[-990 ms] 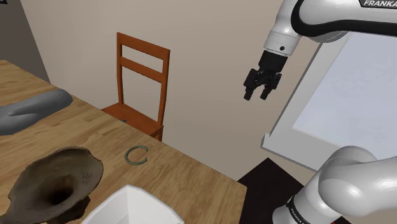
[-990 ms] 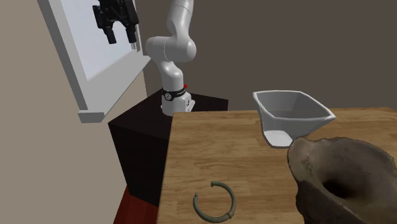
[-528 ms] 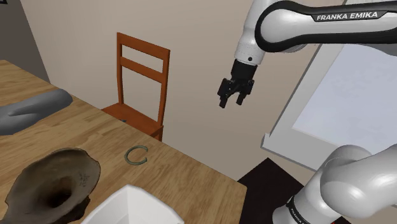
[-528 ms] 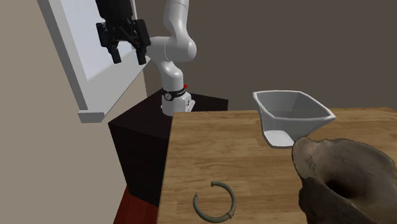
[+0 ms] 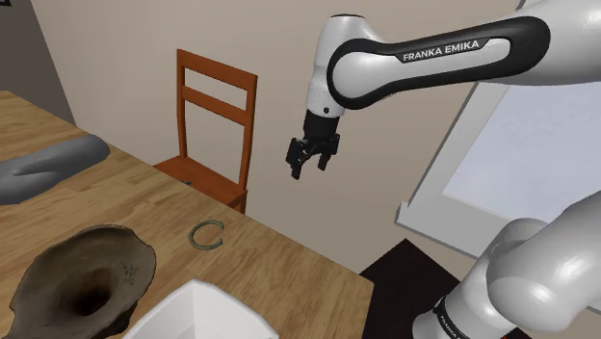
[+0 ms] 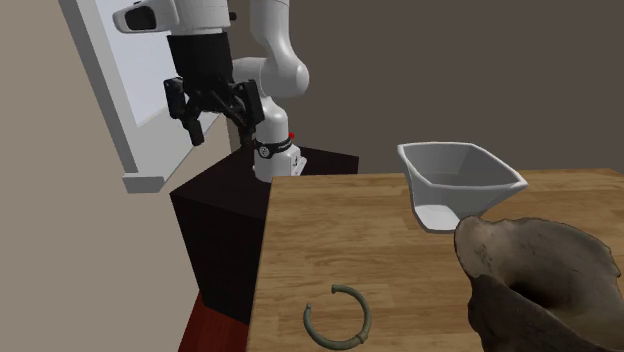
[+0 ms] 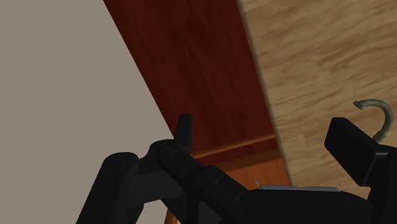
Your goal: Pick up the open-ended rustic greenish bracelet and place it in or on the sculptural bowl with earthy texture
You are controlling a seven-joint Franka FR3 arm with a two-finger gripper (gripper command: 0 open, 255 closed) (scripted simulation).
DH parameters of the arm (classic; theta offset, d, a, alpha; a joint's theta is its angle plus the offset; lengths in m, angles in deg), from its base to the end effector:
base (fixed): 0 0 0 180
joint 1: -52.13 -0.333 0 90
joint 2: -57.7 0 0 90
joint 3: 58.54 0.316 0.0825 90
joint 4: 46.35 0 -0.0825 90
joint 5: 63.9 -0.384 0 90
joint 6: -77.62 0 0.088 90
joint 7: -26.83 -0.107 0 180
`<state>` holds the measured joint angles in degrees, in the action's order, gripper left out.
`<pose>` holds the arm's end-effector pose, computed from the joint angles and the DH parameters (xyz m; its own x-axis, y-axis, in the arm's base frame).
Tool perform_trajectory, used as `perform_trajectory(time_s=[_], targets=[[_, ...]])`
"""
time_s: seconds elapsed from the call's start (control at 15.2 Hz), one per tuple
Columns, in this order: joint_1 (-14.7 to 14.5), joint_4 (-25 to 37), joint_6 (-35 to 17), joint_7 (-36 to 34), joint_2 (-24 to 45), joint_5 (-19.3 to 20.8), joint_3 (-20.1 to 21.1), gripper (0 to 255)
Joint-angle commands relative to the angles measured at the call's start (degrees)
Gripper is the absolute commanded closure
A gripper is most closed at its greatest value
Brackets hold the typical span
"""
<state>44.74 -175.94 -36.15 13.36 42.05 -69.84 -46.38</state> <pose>0.4369 0.1664 0.4689 0.9983 0.0563 -0.0169 0.0557 -0.9978 -0.0347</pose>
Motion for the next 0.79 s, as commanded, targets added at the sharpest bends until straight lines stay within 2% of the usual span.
perform_trajectory(time_s=[0.0,0.73], targets=[[-0.62,2.26,-1.62,-1.05,3.90,1.02,1.50,0],[-5.59,17.17,-7.61,-8.08,26.73,11.39,6.80,0]])
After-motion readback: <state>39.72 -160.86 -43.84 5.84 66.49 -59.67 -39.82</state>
